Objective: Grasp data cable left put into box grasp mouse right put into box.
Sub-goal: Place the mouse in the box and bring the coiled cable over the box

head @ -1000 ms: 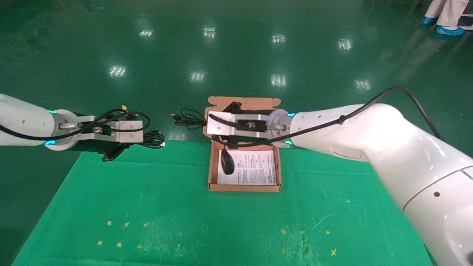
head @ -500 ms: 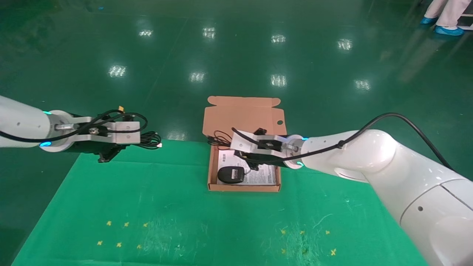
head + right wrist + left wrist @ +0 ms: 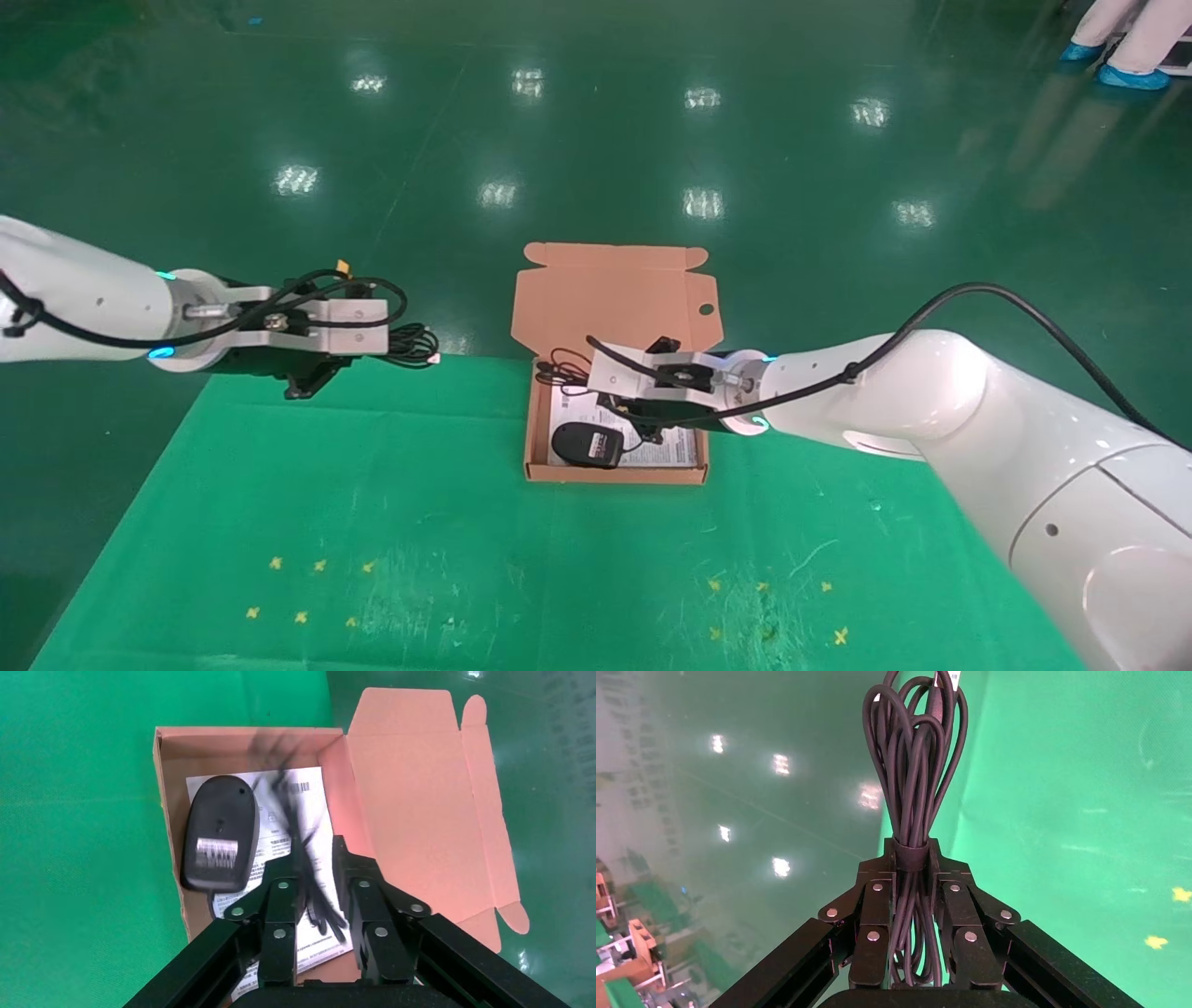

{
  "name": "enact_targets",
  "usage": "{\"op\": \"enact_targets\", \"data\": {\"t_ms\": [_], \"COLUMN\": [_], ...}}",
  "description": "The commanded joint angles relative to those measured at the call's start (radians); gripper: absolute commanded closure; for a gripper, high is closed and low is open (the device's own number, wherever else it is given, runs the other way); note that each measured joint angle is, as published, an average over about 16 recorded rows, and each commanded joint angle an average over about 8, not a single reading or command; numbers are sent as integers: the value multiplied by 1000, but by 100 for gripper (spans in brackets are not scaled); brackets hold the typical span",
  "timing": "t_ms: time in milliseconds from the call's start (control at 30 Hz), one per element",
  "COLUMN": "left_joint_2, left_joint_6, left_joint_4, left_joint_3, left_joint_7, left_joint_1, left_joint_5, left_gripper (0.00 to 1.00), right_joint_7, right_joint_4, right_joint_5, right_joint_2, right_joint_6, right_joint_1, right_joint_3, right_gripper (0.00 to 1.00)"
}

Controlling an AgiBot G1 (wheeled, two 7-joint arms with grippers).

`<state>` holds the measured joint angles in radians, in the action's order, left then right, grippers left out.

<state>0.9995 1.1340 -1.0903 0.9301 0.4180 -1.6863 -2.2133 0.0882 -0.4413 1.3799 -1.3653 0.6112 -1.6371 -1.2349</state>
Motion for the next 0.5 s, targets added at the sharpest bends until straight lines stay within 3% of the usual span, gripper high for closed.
{"op": "enact_targets", "data": {"t_ms": [33,500], "left_joint_2": [8,110], "left_joint_6": [-7,-108], "left_joint_4": [11,115], "left_joint_3": [0,-6], "left_joint_7": [-9,-109], "left_joint_1": [-2,10], "left_joint_5": [2,63], "left_gripper": [100,100], "right_joint_7": [-4,26], "right_joint_4": [-1,69], "right_joint_5": [-6,-46], "right_joint_2": [0,15], "right_joint_6": [-3,-68], "right_joint_1": [-2,-68], "right_joint_3": [-9,-32], "right_gripper": [0,0]}}
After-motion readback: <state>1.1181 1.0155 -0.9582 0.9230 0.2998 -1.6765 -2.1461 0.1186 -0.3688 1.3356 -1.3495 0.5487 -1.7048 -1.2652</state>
